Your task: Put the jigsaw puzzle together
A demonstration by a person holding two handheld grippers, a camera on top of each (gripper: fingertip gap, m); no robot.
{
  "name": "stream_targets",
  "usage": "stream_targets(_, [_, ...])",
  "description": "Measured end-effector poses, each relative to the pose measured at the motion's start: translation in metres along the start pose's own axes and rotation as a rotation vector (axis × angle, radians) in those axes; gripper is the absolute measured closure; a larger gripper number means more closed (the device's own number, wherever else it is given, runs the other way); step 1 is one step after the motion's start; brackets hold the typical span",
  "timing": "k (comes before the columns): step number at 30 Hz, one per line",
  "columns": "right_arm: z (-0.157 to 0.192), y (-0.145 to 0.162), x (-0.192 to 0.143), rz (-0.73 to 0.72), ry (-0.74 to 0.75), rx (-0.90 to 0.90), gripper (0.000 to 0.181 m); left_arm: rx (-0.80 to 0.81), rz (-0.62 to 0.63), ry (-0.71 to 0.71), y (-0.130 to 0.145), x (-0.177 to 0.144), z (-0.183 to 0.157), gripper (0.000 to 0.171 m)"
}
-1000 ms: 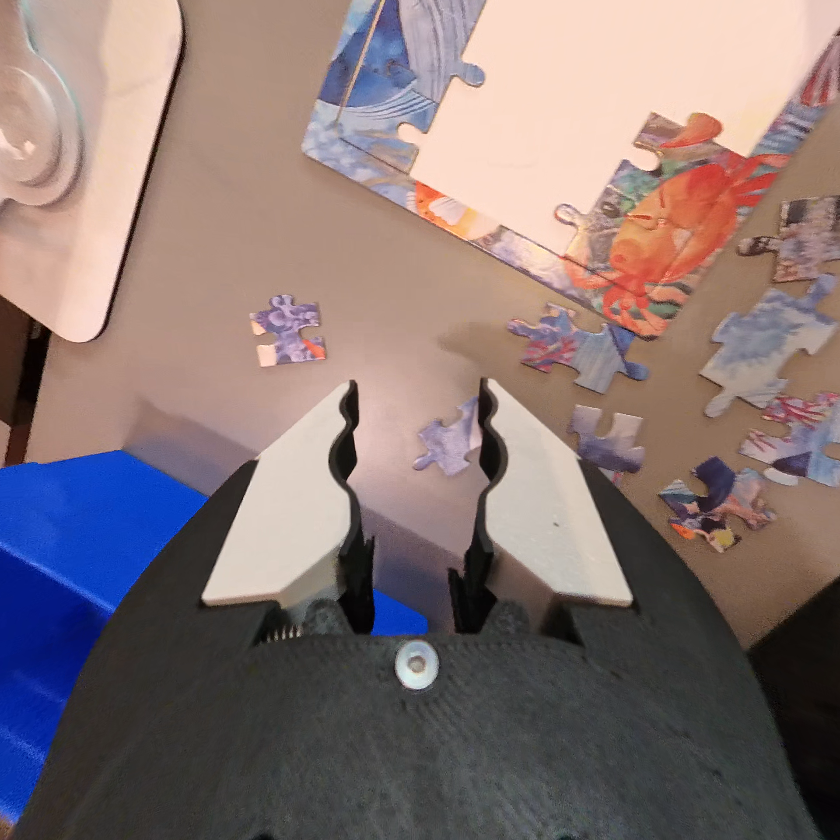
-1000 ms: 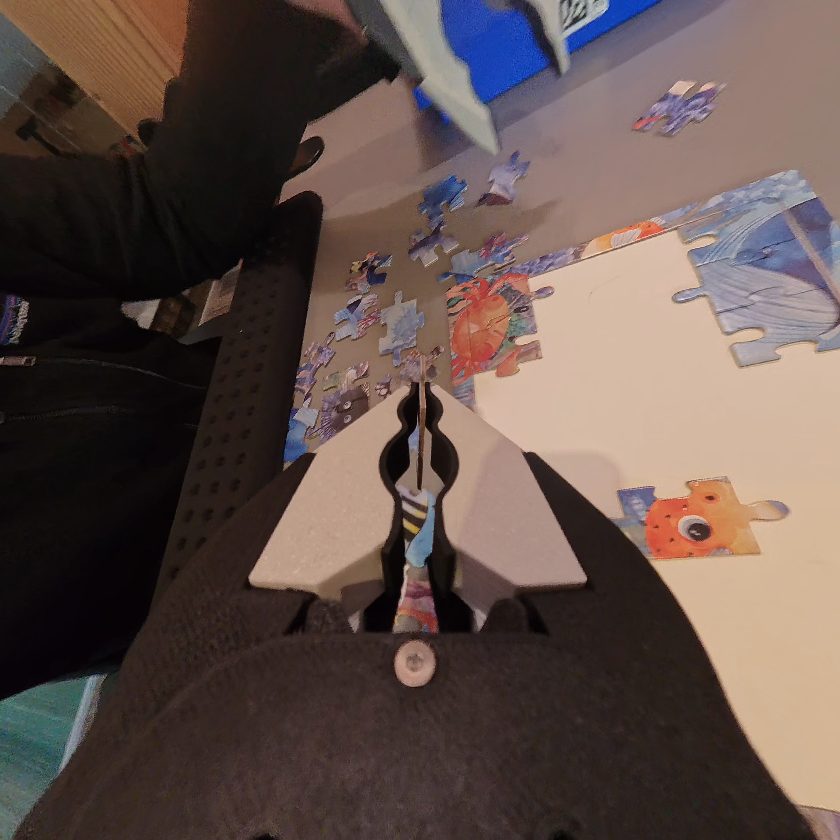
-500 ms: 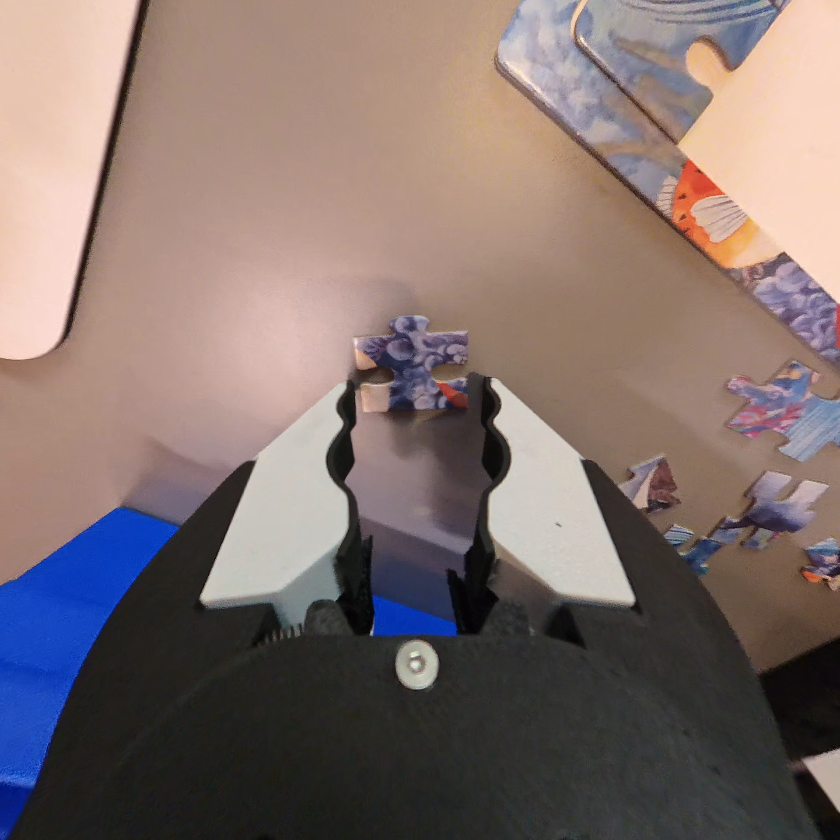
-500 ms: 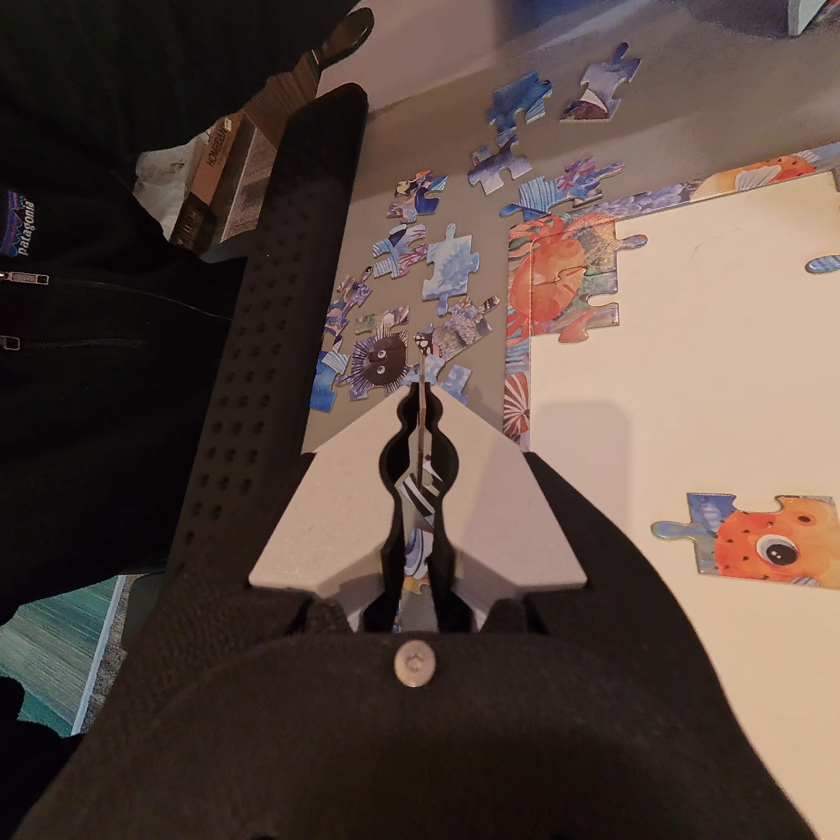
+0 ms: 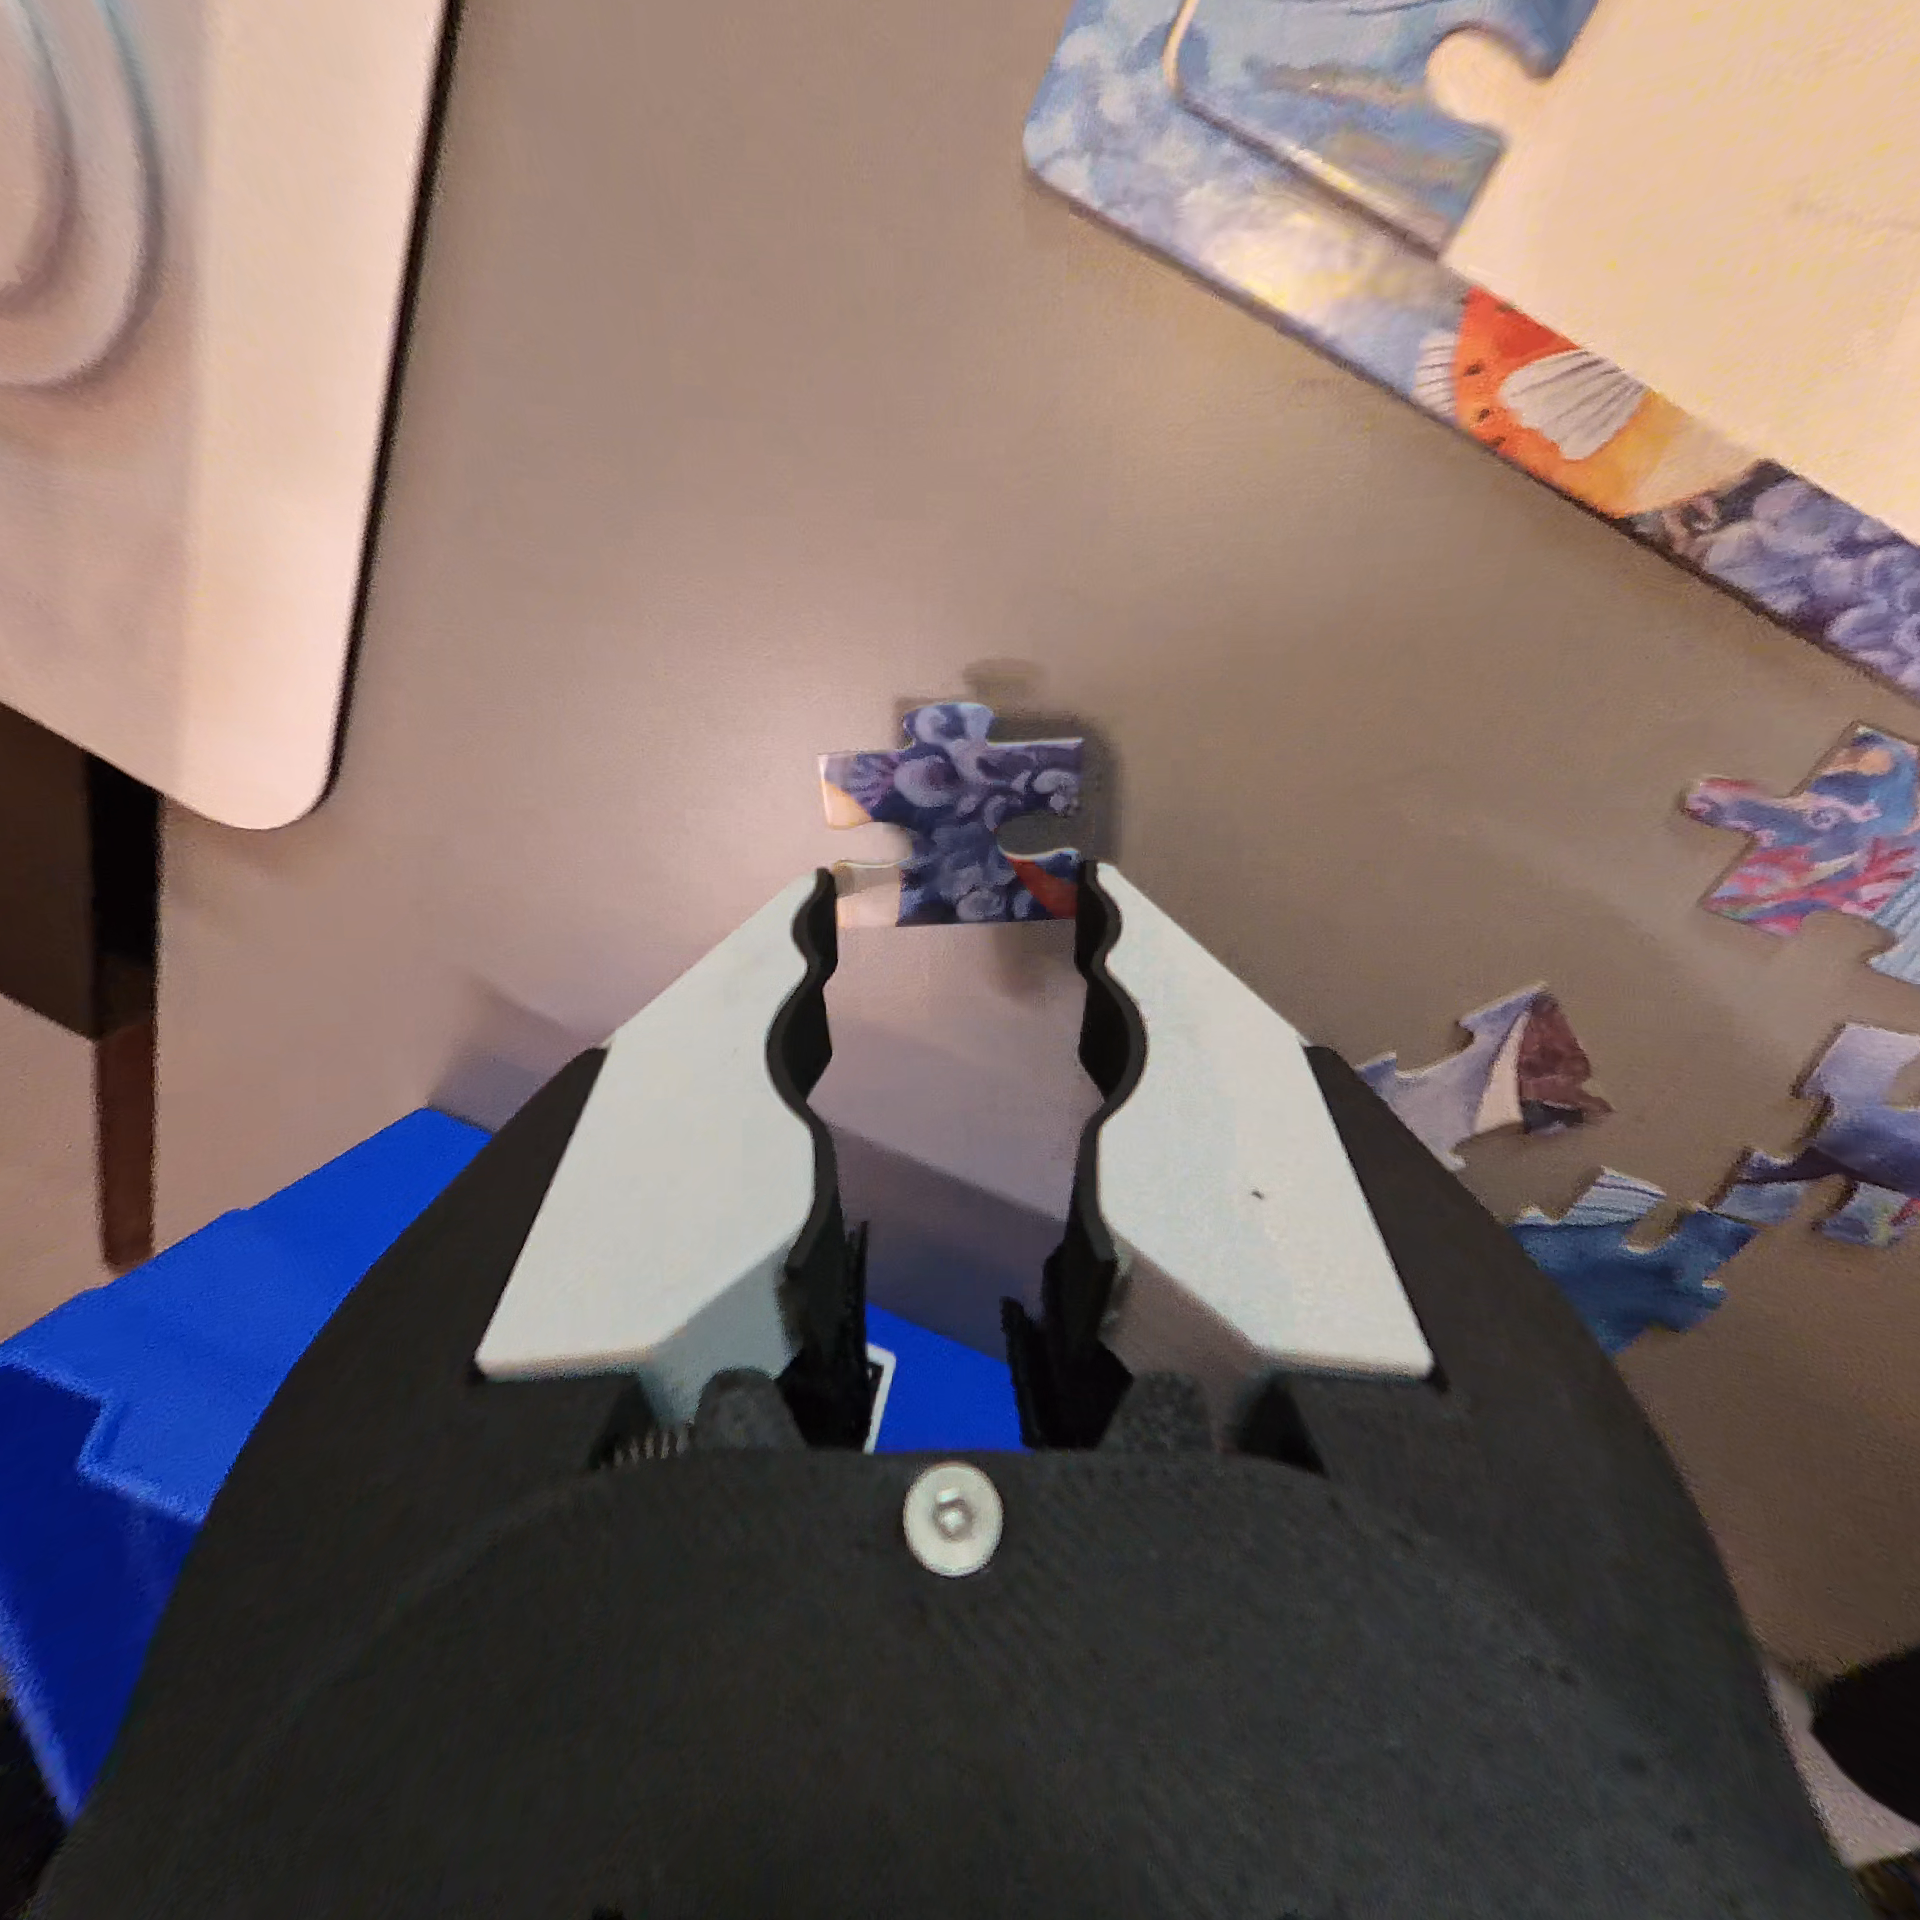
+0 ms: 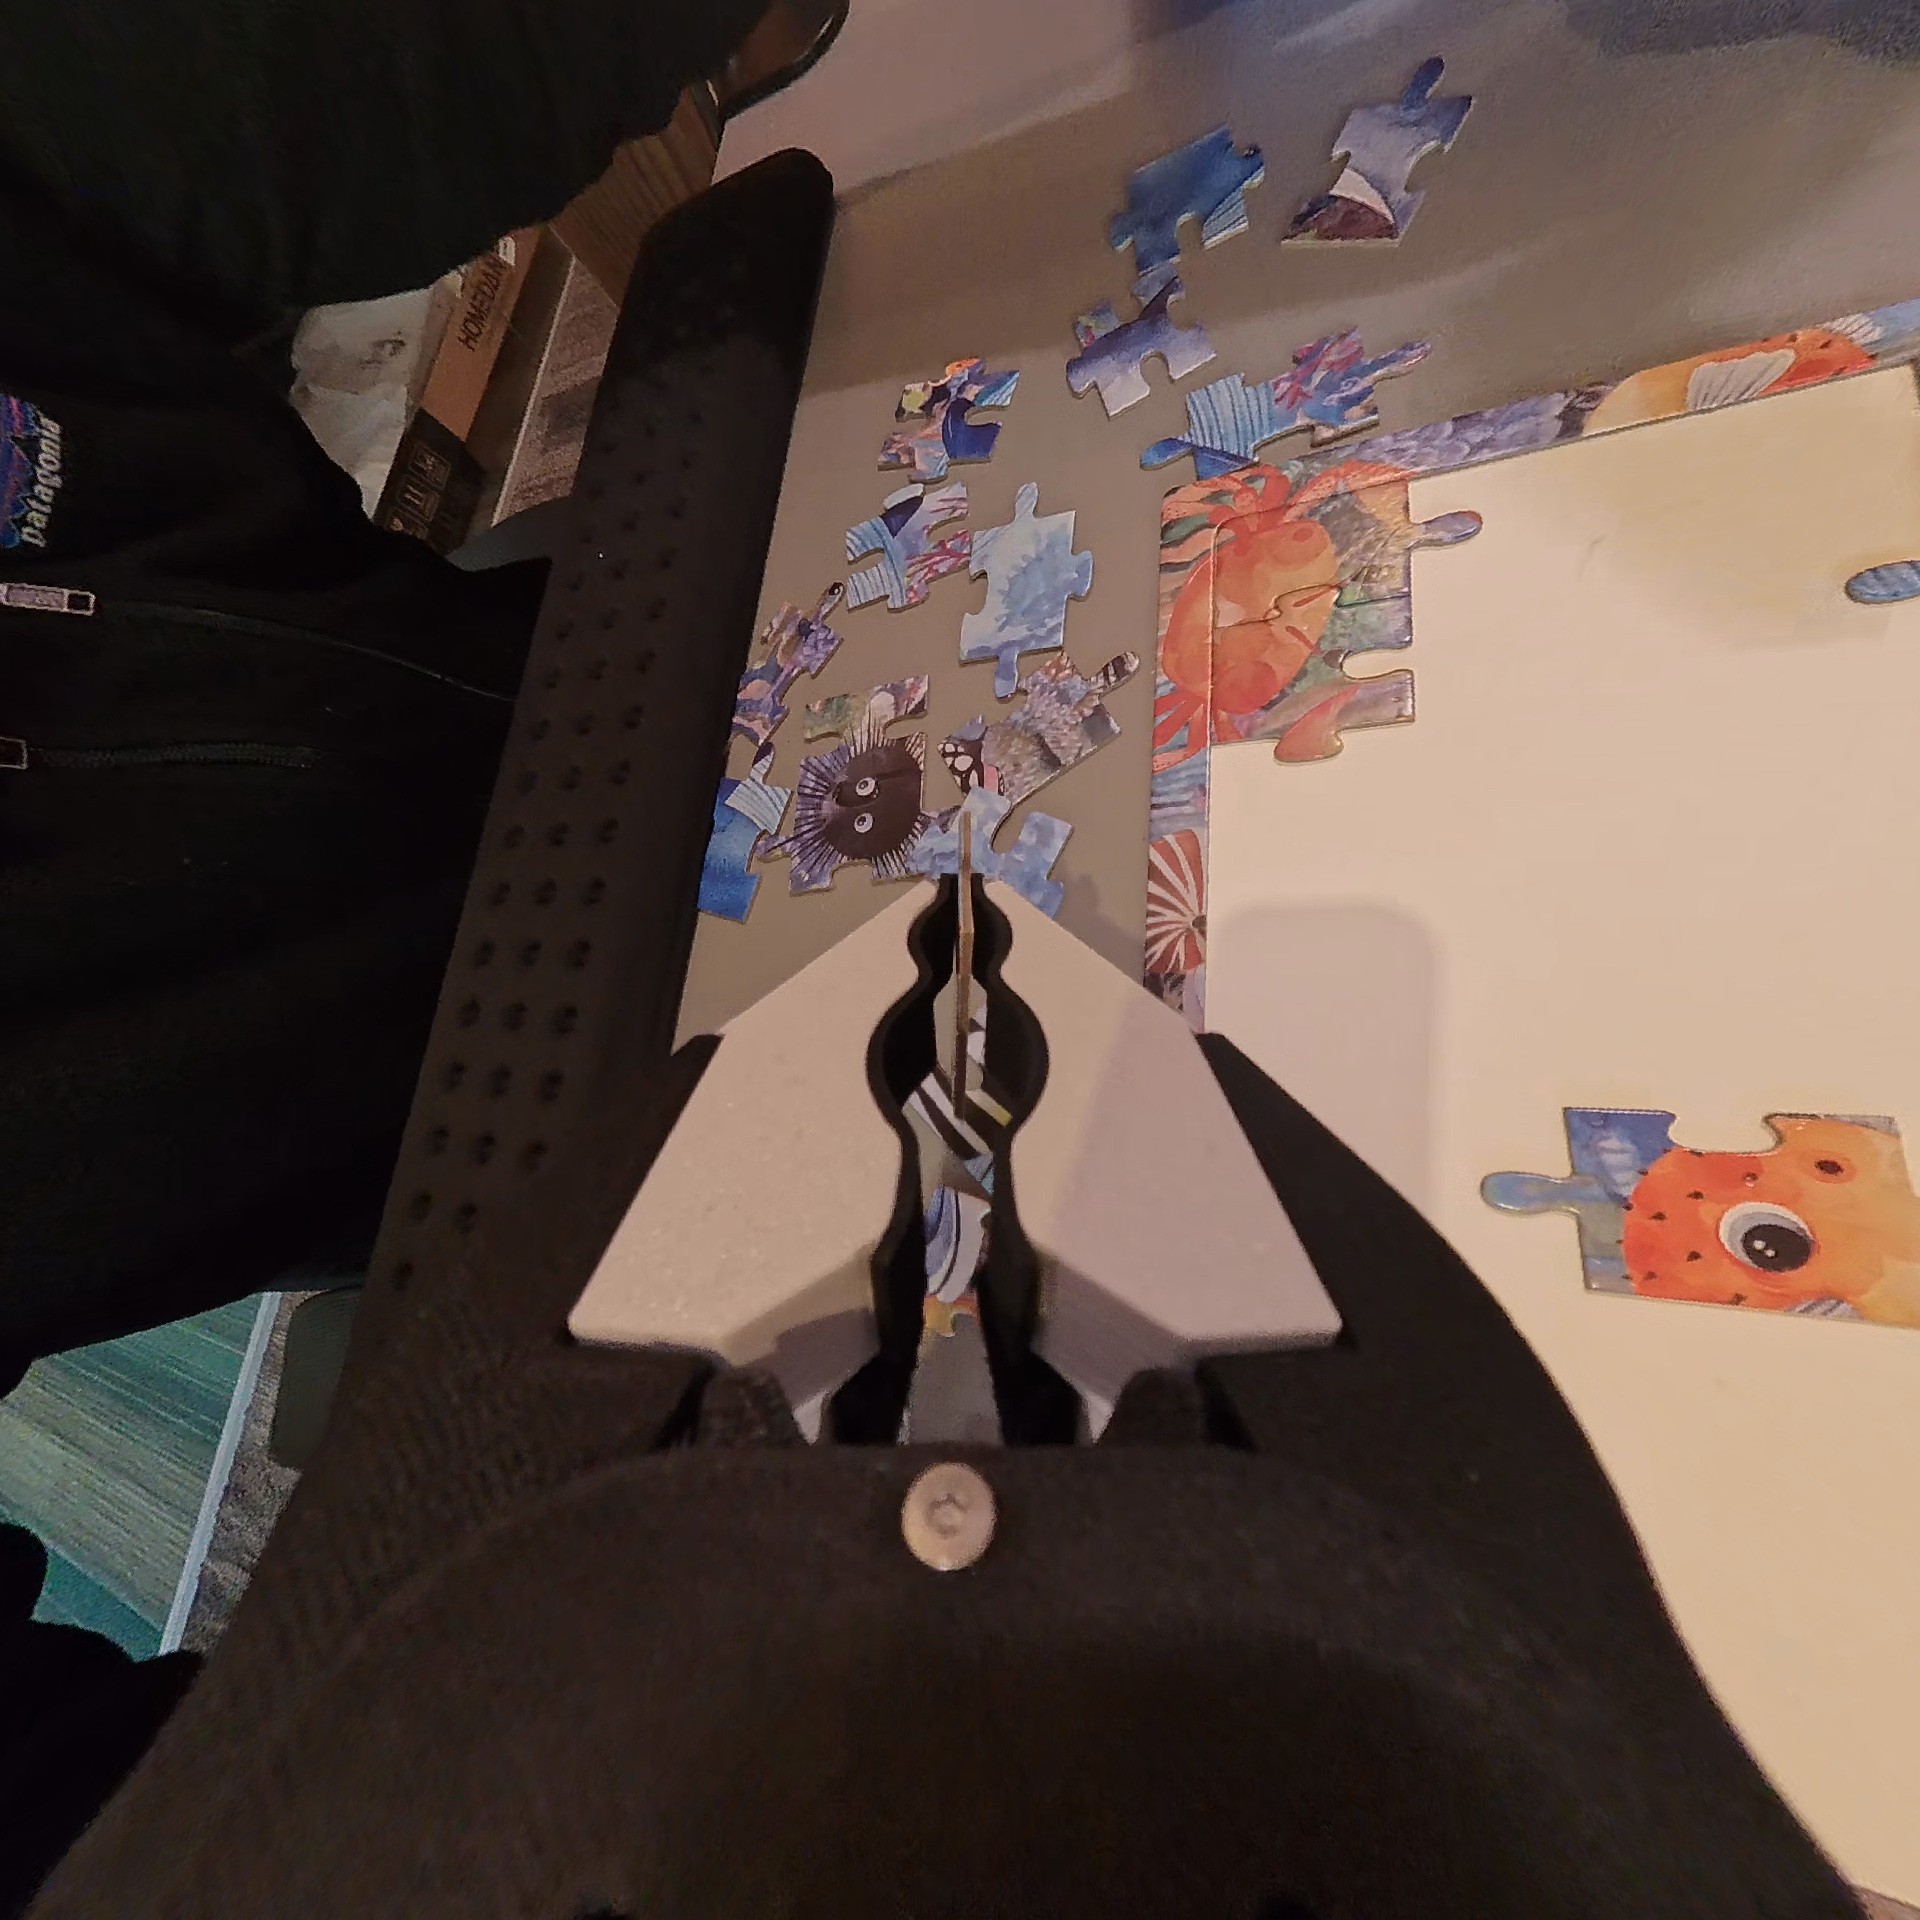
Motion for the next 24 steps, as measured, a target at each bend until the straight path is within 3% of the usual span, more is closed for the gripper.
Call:
stream_targets(4, [0.005,0.011,0.004,0.082,-0.011,-0.022,0.181,0.095,-0.070,-0.040,-0.021,-0.030,-0.021,0.126])
stream_targets(10, [0.021,0.032,0.018,0.244,-0.076,-0.066,0.179,0.301,-0.135,-0.041,-0.081,-0.050,-0.067,0.126])
stream_targets(12, [0.022,0.034,0.021,0.269,-0.062,-0.080,0.154,0.376,-0.161,-0.037,-0.100,-0.051,-0.080,0.126])
stream_targets(13, [0.022,0.032,0.019,0.261,-0.053,-0.083,0.150,0.406,-0.166,-0.037,-0.108,-0.050,-0.086,0.126])
stream_targets(16, [0.009,0.018,0.006,0.144,0.014,-0.050,0.148,0.503,-0.172,-0.100,-0.128,-0.046,-0.096,0.126])
stream_targets(21, [-0.043,-0.012,-0.036,-0.221,0.217,0.157,0.155,0.631,-0.242,-0.259,-0.154,-0.051,-0.110,0.126])
stream_targets(24, [-0.063,-0.018,-0.053,-0.393,0.249,0.246,0.155,0.706,-0.300,-0.310,-0.168,-0.060,-0.125,0.126])
Point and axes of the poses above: each gripper's, where its closed fingertips meet, x out along the fingers, y out of its underside, z = x × y across the jaws, the point moved 5 cm from there along -x, back along the fingers, and after that the axes turned 8 degrees about x, right-handed, at the moved point
